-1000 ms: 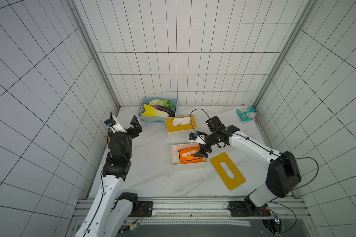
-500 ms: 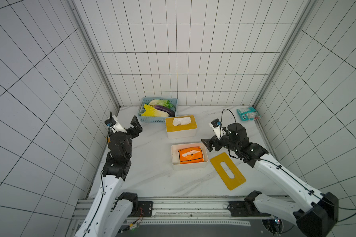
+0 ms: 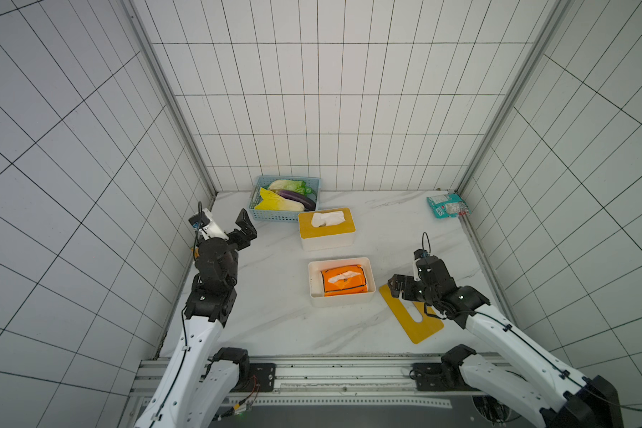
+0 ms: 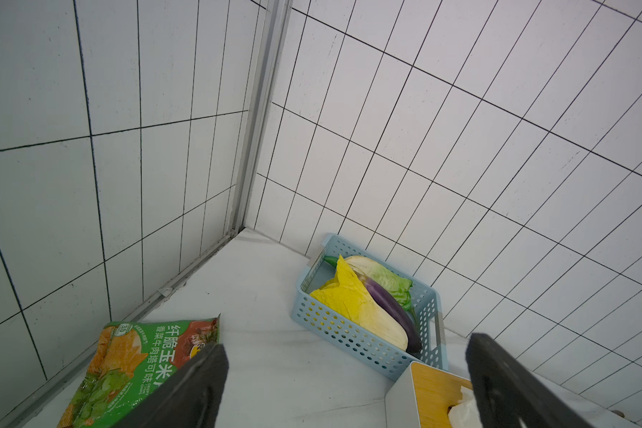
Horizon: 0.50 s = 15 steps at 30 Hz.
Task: Put the tissue paper into the tissue box
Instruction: Move the box lid to the center of the board.
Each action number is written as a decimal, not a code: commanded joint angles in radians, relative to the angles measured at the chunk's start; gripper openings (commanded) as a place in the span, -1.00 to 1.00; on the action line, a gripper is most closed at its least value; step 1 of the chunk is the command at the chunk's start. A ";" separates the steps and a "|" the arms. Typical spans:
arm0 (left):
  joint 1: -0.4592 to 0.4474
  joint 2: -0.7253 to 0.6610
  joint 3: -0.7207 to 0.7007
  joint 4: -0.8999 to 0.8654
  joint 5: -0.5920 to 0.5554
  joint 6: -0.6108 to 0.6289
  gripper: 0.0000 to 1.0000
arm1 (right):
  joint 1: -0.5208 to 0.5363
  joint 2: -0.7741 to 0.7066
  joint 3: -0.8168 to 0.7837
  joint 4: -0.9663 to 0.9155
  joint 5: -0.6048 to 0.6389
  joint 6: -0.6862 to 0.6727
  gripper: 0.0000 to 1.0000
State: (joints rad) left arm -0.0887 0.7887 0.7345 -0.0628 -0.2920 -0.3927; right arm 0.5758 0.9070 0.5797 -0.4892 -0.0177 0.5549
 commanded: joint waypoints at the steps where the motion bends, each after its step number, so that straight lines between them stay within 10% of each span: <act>1: 0.005 0.004 -0.008 0.028 0.010 0.005 0.97 | -0.007 -0.005 -0.055 -0.023 -0.093 0.134 0.98; 15: 0.005 0.003 -0.010 0.027 0.009 0.005 0.97 | -0.045 0.139 -0.148 0.173 -0.167 0.215 0.98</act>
State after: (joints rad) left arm -0.0887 0.7925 0.7345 -0.0624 -0.2905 -0.3927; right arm 0.5575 1.0138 0.4461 -0.3847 -0.1650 0.7456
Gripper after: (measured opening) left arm 0.985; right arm 0.989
